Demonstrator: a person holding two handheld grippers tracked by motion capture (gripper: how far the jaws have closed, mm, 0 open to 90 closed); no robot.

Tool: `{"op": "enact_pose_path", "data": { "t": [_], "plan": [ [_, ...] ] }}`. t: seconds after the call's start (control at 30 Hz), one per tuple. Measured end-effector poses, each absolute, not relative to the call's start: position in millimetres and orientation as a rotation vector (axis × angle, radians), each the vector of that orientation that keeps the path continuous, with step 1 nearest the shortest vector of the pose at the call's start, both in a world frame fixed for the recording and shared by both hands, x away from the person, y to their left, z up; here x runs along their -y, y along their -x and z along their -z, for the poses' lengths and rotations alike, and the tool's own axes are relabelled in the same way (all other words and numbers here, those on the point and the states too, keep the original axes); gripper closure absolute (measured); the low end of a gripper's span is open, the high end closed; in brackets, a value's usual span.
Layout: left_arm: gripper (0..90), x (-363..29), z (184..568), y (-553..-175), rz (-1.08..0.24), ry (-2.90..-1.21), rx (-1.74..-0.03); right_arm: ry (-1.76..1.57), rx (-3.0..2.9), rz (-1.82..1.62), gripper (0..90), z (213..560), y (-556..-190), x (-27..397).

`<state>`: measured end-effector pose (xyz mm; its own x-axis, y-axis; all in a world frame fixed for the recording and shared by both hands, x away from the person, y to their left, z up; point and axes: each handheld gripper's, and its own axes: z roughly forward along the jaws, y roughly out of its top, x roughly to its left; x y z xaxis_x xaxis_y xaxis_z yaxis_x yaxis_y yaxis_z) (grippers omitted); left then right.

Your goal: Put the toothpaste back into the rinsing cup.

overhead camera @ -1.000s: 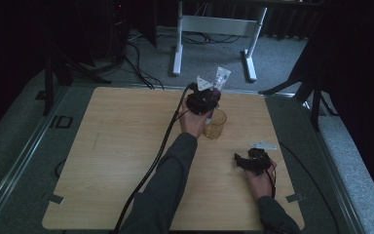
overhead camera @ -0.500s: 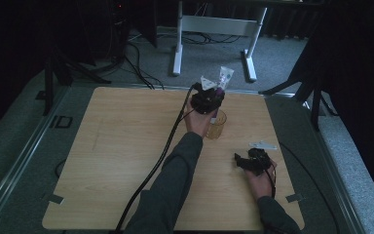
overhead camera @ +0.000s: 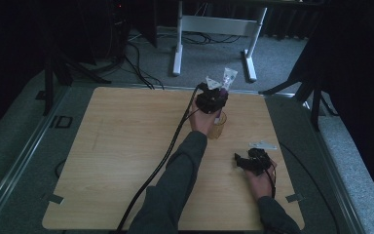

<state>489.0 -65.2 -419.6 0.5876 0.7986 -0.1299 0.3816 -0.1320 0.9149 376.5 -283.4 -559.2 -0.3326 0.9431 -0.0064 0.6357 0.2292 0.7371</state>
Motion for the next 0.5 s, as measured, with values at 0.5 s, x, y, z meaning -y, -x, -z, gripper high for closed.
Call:
{"op": "enact_pose_path", "data": {
  "t": [0.5],
  "plan": [
    [69.9, 69.8, 433.4, -490.4, -0.475, -1.834, -0.966, -1.447, -2.053, -0.898, 26.8, 559.3, -376.6, 283.4]
  ]
}}
